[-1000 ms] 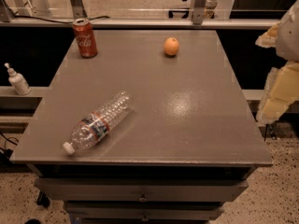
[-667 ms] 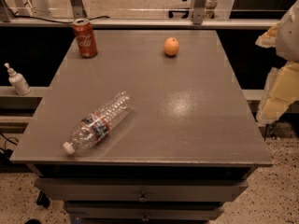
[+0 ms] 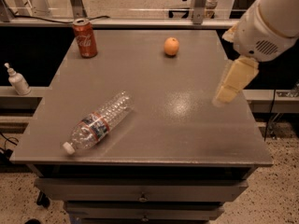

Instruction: Pick coke can

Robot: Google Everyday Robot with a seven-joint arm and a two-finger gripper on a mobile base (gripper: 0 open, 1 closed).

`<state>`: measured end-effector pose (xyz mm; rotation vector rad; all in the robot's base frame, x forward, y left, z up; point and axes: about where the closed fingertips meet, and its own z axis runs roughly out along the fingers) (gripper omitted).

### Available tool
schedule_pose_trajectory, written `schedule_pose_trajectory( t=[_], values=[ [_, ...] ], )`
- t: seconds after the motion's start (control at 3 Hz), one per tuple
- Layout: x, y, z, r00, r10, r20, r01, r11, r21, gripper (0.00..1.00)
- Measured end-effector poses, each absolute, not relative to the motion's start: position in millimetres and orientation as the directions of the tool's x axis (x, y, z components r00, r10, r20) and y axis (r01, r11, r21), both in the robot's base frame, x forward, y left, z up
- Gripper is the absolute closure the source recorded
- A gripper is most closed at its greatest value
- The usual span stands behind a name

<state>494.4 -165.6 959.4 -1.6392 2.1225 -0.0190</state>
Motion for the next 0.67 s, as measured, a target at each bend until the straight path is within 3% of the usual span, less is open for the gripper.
schedule_pose_trajectory(
  t=[0.67],
  values=[
    [575.6, -94.2, 945.3, -0.178, -0.845, -0.504, -0.905, 0.341, -0.253, 0.0]
  ],
)
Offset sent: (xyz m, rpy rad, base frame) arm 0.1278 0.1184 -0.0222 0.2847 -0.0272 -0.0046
